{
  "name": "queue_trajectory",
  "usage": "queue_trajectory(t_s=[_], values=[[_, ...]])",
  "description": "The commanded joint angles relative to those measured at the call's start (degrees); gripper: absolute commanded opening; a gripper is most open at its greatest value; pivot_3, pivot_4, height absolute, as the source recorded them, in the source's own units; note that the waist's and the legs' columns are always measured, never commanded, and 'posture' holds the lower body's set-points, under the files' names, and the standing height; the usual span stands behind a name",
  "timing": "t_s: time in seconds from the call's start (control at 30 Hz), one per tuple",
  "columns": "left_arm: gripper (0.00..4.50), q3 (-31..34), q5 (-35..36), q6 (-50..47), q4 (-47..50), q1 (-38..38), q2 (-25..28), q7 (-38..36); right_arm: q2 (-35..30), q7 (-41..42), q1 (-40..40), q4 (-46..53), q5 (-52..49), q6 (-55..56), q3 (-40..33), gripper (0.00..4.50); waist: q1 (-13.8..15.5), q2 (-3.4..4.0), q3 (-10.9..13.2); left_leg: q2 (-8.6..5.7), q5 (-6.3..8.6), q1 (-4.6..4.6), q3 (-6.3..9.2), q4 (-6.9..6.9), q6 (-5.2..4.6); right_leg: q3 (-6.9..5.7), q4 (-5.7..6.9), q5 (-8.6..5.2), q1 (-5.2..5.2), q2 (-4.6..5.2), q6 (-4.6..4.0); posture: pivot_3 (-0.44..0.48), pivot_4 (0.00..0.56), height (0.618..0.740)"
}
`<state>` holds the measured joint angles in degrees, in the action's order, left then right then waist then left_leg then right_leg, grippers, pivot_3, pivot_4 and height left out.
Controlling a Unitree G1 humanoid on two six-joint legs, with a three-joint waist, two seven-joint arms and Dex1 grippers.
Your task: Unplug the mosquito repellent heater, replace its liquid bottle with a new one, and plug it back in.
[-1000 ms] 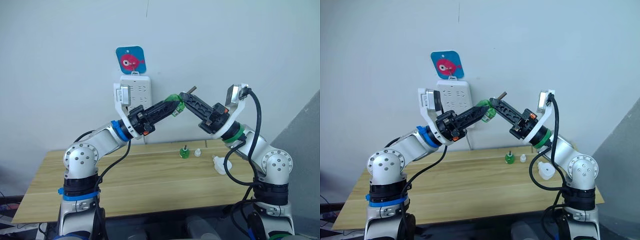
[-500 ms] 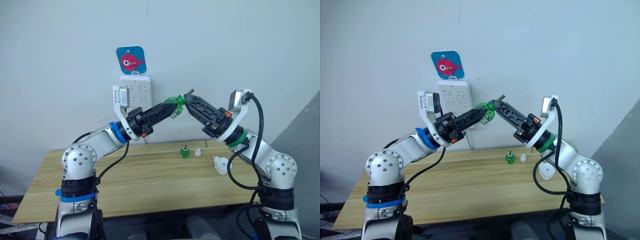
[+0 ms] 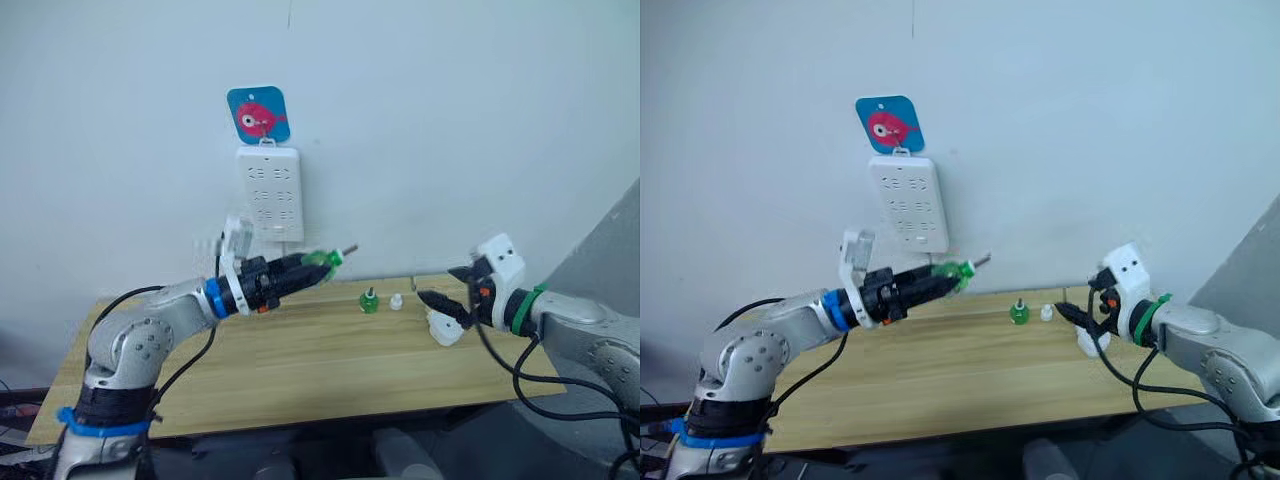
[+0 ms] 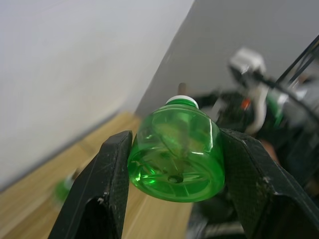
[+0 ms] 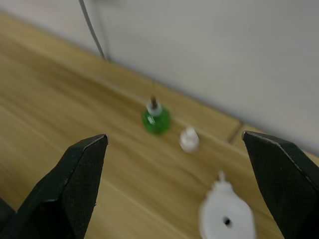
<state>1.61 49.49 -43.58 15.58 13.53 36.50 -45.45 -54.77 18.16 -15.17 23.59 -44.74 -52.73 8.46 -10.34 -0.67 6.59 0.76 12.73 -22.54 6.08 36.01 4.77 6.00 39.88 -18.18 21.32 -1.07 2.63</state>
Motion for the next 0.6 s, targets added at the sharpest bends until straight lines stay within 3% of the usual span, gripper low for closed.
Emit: queue_trajectory(t_s=[0.03,0.33,0.6], values=[[2.36,-3.03,-7.72,7.56,2.07,-2.43,2.14,-5.28,-2.12,5.78,-5.77,-4.50,7.18,-3.90,6.07,4.50,0.32,-0.05,0.87,0.00,0.00,-0.01,-0.03,0.00,0.00,0.04,-0.01,0.01,0.02,0.01,0.00,-0.158,0.150,0.733],[2.36,-5.99,-13.84,13.05,4.50,-7.78,0.58,-7.09,-0.18,18.20,-16.55,-21.91,24.21,-2.18,17.52,4.50,2.56,-0.23,4.22,0.01,0.05,-0.40,0.03,0.03,-0.09,-0.08,0.02,0.05,0.35,0.12,0.00,-0.134,0.198,0.733],[2.36,-8.64,-16.83,15.75,5.40,-9.10,-1.54,-7.36,3.38,24.48,-20.71,-32.86,31.71,-4.88,20.14,4.50,3.33,-0.25,5.74,-0.02,0.12,-0.44,0.05,0.03,-0.19,-0.13,0.03,0.18,0.37,0.18,-0.23,-0.114,0.216,0.733]])
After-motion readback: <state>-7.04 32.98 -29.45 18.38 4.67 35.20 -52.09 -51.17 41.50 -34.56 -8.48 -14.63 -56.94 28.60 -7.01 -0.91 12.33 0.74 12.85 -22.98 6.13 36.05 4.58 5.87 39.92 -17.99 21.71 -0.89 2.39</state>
